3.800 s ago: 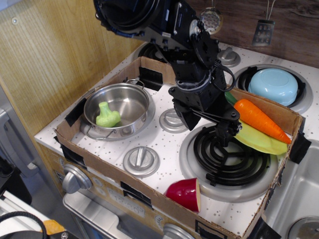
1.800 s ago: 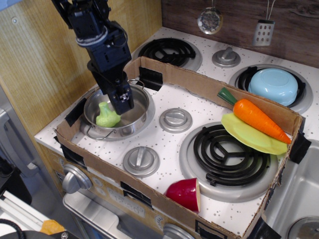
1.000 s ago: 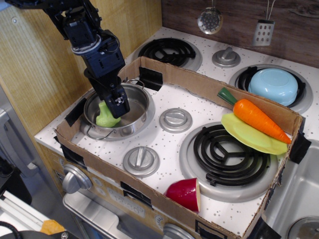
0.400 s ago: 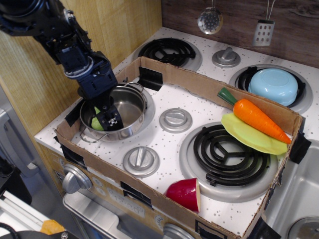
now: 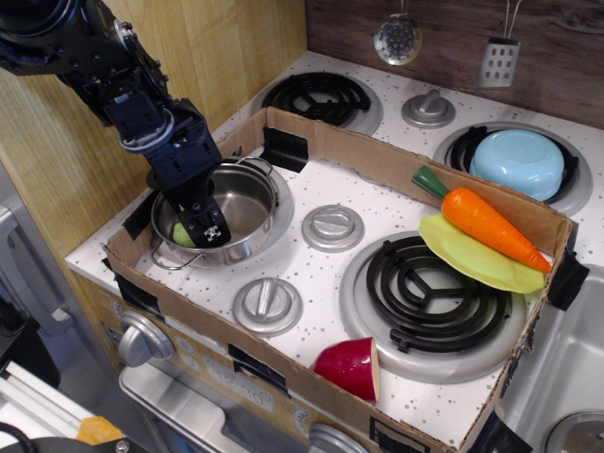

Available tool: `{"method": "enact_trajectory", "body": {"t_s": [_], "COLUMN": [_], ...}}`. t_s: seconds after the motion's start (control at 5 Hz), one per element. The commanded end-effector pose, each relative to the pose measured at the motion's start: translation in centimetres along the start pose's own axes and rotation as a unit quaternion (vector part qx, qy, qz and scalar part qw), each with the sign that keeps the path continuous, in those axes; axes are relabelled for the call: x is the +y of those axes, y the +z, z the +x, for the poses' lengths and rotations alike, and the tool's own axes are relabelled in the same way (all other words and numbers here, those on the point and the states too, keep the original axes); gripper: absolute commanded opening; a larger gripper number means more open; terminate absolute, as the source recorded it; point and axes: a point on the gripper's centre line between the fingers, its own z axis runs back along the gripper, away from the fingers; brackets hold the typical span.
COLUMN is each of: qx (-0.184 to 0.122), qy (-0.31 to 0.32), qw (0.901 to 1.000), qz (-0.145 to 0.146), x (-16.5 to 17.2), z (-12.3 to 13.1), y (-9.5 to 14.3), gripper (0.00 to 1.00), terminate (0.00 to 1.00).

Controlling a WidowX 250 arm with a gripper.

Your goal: Take broccoli out of pan

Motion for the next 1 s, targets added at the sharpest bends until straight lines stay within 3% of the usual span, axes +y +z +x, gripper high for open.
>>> {"method": "enact_trajectory", "body": {"t_s": [0.0,0.2,0.4,0.6,0.8], "qx": [-0.001,0.01,-0.014,-0.034,-0.046], "qy": [-0.019,-0.037,-0.07,-0.034,0.007], "qw": [0.9998,0.9987,0.995,0.9968,0.9983], "qz": [0.008,0.034,0.069,0.064,0.035], "x": [1.2,1.2,-0.6,-4.2,-8.0], "z": [2.3,3.8,5.2,6.4,8.3], "y": [2.5,4.1,6.7,6.7,5.7], "gripper": [0.0,0.0,0.0,0.0,0.0], "terminate": [0.0,0.0,0.0,0.0,0.0]}}
